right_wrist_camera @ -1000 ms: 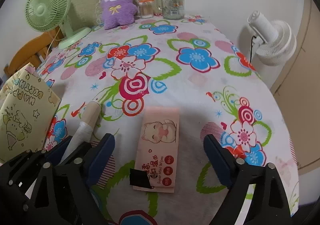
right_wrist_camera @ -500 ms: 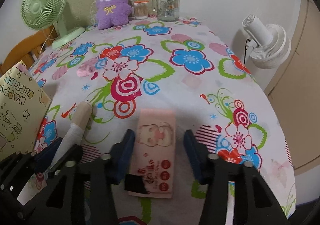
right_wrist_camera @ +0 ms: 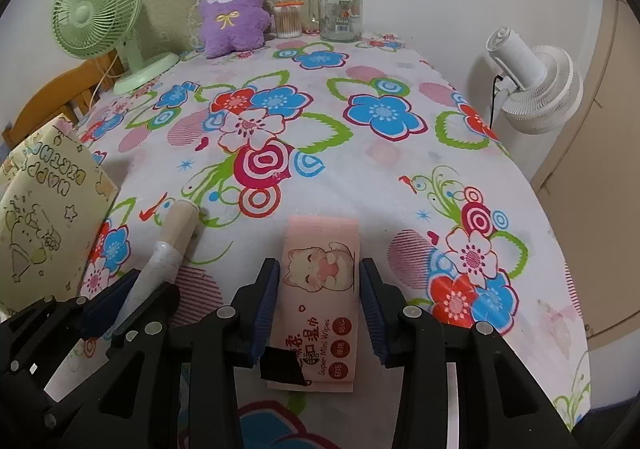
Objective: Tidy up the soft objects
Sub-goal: 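Grasp the pink wet-wipes pack with the right tool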
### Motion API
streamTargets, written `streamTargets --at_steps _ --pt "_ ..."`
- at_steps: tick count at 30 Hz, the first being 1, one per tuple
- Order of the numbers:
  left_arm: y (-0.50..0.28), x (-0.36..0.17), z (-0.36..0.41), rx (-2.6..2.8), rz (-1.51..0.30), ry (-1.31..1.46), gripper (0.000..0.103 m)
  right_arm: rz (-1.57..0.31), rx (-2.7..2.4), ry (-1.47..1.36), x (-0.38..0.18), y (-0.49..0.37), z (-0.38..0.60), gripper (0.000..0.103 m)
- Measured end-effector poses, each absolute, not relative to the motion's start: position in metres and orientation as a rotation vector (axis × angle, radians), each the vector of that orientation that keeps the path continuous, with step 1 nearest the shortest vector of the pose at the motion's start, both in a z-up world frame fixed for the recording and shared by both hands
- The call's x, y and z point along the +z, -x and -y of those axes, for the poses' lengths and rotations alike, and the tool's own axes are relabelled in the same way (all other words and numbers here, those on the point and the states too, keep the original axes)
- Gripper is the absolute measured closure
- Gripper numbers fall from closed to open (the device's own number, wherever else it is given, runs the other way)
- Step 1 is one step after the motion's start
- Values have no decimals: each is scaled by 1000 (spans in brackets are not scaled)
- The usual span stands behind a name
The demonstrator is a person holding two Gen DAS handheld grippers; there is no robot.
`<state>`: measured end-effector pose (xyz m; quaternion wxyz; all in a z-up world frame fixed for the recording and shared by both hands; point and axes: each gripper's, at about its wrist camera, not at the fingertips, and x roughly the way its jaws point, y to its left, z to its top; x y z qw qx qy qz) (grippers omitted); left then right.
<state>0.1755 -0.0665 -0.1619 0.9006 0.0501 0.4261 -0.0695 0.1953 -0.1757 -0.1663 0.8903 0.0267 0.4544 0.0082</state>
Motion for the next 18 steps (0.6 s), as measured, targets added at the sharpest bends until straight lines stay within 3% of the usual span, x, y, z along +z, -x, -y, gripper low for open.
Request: streamTargets --at_steps 18 --pt "-148 -129 66 -144 -803 -98 84 -868 18 -68 -131 -166 177 60"
